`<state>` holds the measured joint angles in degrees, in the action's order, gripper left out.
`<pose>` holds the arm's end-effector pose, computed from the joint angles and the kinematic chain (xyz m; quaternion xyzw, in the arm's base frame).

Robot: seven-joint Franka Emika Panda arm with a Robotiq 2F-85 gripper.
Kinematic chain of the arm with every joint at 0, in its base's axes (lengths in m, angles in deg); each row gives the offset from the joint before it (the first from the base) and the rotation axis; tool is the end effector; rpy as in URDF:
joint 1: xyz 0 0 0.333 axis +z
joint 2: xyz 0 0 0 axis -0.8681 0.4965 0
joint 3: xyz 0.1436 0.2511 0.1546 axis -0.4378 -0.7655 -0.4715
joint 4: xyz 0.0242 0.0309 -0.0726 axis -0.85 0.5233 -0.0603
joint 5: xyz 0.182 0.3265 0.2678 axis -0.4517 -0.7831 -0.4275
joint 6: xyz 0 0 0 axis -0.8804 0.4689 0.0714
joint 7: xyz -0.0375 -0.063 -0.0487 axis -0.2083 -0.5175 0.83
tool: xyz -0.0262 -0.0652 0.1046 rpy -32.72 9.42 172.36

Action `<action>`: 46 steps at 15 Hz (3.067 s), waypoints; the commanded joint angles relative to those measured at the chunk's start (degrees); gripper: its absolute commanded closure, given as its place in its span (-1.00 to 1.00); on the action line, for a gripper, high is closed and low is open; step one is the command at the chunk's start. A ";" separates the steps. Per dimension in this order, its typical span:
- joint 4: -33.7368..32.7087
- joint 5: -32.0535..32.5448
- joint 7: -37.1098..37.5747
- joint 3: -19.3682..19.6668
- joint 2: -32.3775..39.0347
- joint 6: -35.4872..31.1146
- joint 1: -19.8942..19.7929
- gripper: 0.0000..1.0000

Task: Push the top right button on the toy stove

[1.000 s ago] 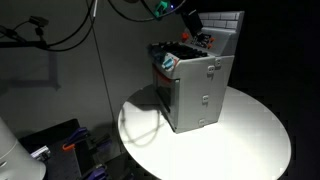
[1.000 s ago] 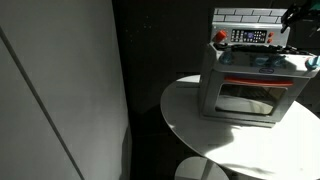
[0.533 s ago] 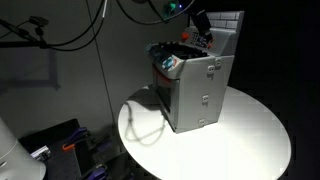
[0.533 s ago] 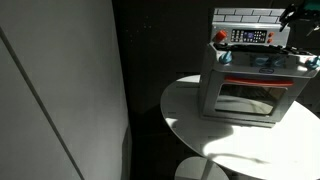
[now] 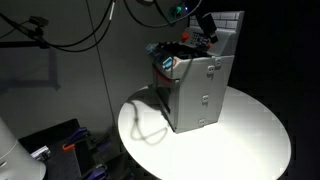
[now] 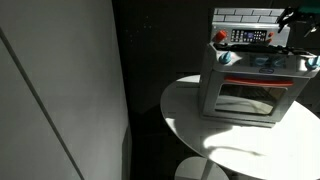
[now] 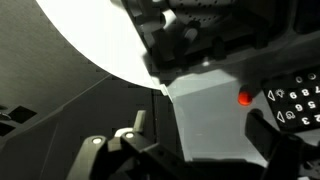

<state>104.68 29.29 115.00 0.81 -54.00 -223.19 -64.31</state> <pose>0.6969 -0.1095 0.4538 0.8918 -0.3655 0.2593 0.0615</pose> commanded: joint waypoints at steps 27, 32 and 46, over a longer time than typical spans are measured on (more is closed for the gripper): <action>-6.38 -1.91 -0.62 3.01 4.52 4.29 2.90 -1.00; -2.09 -7.28 -4.95 2.06 -1.33 8.47 2.31 -1.00; 9.05 -17.15 -26.10 1.28 -22.65 37.65 0.10 -1.00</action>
<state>111.58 14.36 93.89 2.74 -72.34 -190.83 -62.66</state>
